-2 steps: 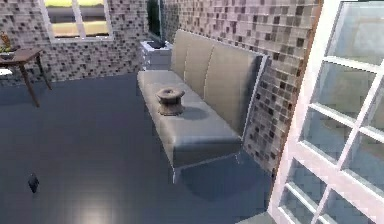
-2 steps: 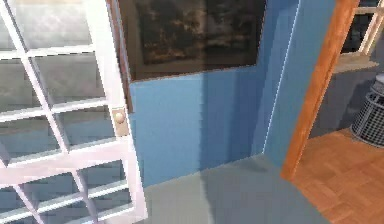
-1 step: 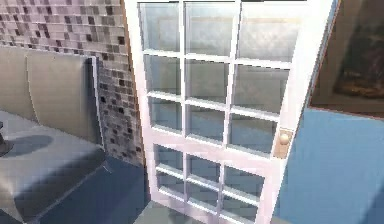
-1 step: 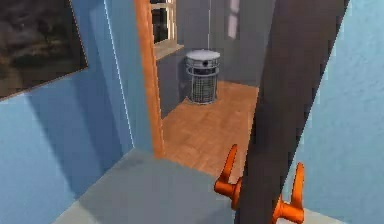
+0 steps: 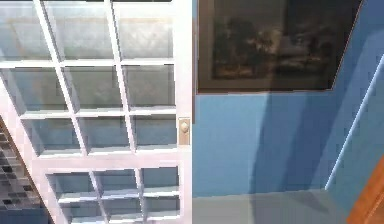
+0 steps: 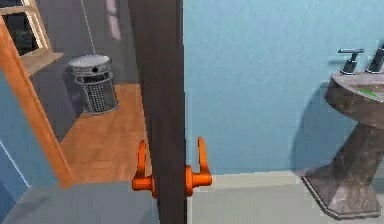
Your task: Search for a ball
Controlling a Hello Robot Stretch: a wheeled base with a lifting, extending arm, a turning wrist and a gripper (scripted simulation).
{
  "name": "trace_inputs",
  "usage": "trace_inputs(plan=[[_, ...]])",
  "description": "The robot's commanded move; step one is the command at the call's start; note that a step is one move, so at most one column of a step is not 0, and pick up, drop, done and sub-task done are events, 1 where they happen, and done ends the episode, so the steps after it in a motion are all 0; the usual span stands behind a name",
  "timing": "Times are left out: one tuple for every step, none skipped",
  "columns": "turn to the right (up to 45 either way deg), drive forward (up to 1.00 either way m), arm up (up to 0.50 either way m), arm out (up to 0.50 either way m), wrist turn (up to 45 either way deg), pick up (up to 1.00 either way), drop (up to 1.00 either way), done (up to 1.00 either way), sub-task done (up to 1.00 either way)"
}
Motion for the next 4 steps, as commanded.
trace_inputs(plan=[[0.0,0.1,0.0,0.0,0.0,0.0,0.0,0.0,0.0],[36.0,0.0,0.0,0.0,0.0,0.0,0.0,0.0,0.0],[3.0,0.0,0.0,0.0,0.0,0.0,0.0,0.0,0.0],[0.0,0.4,0.0,0.0,0.0,0.0,0.0,0.0,0.0]])
